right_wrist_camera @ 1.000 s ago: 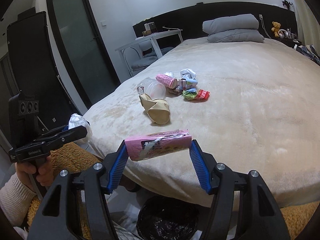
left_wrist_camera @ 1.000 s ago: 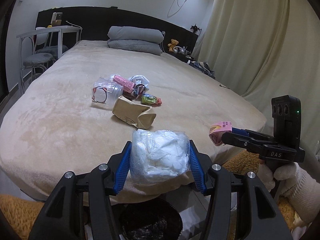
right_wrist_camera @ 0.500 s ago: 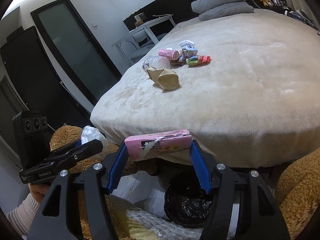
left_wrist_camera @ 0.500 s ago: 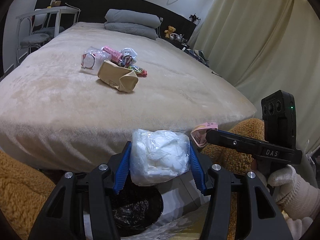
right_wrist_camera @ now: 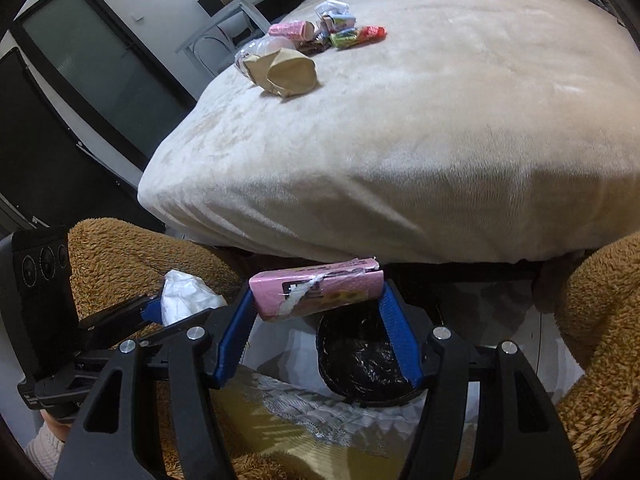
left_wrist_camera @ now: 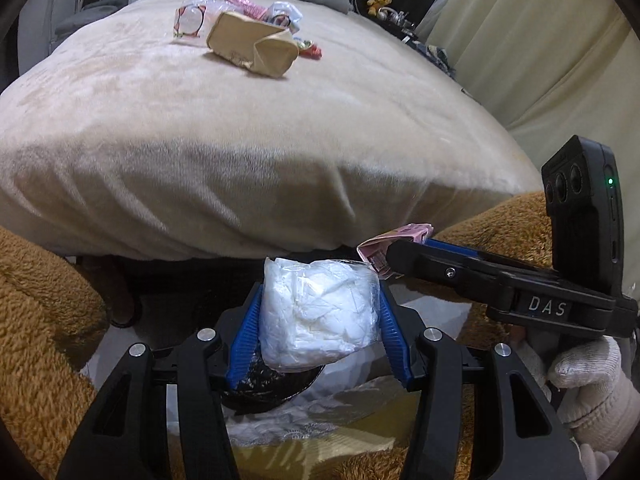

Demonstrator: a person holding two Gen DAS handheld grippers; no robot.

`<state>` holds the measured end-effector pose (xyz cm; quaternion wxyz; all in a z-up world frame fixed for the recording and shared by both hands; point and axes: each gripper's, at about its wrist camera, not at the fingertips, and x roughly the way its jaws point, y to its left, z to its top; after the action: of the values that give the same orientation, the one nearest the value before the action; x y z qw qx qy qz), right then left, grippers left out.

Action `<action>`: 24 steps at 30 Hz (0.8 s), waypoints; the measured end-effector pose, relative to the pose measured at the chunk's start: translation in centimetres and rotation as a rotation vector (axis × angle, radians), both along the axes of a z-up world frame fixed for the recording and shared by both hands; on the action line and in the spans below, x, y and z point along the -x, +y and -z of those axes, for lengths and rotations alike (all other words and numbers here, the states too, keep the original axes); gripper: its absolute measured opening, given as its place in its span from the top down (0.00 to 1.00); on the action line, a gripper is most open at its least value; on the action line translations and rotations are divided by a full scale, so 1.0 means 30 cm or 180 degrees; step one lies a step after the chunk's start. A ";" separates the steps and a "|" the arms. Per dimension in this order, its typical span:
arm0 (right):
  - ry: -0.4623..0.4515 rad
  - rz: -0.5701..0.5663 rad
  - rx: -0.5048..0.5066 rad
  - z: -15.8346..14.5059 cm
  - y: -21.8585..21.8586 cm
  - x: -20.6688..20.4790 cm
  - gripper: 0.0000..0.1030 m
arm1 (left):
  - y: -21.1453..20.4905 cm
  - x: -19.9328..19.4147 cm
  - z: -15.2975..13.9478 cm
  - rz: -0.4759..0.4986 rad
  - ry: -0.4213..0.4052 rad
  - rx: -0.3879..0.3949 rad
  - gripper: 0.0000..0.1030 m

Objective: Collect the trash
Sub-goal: 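Carry the tissue bundle and pink tube down over the black trash bin with both tools, then open the left tool over the bin while the right tool releases the pink tube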

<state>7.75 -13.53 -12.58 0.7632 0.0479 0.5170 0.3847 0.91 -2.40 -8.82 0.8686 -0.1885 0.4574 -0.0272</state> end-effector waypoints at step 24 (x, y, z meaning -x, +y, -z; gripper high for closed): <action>0.1190 0.0184 0.0644 0.342 0.069 -0.103 0.39 | -0.004 -0.143 0.343 -0.0055 0.1459 0.0122 0.48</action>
<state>10.84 -11.46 -22.83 0.6656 0.0563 0.6839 0.2933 5.18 -2.50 -19.10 0.7384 -0.2102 0.6406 0.0151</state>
